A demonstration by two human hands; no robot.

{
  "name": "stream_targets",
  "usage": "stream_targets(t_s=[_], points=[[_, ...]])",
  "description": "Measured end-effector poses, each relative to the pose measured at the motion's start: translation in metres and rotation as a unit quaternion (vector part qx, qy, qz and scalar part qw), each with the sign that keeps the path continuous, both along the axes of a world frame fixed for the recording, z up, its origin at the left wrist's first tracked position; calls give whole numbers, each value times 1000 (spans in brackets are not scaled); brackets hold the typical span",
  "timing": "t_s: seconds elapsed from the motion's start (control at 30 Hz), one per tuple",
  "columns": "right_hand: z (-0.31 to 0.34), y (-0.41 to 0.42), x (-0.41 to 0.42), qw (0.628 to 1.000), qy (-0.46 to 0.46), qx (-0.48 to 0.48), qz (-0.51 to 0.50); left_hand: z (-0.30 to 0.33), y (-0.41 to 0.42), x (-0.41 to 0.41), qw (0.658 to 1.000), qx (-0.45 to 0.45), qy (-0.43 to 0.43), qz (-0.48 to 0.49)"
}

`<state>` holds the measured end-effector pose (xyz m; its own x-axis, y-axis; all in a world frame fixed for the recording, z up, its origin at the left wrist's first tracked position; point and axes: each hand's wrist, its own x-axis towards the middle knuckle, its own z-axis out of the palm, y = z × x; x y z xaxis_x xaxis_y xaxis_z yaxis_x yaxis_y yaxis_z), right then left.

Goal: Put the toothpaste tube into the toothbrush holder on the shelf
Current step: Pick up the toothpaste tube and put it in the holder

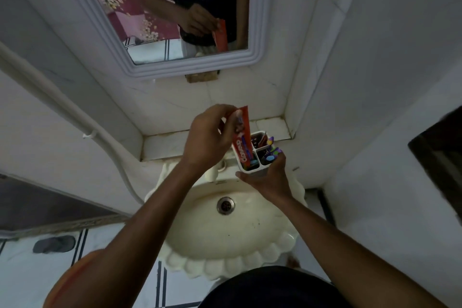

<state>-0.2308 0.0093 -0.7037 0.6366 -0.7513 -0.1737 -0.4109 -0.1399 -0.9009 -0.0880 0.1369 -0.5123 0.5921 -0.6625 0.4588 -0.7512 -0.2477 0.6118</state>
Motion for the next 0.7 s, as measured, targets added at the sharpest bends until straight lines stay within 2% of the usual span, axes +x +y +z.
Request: stream_targets(t_s=[0.2,0.3,0.4,0.57,0.7], points=[[0,-4,-3,1000,-1,-7,15,-26,-6,-8,991,132,17,1],[1,-5,-4,1000,0,-19,22,-42,-5,-3,974,224,-39,-10],[2,-6,-5,999,-7,-17,28,-60,-8,-3,939,327,-105,-19],[5,-6,-5,999,-11,-13,34,-64,-16,-4,942,323,-88,1],[6,1,-3,999,-3,-21,36,-65,-19,0,923,370,-104,3]])
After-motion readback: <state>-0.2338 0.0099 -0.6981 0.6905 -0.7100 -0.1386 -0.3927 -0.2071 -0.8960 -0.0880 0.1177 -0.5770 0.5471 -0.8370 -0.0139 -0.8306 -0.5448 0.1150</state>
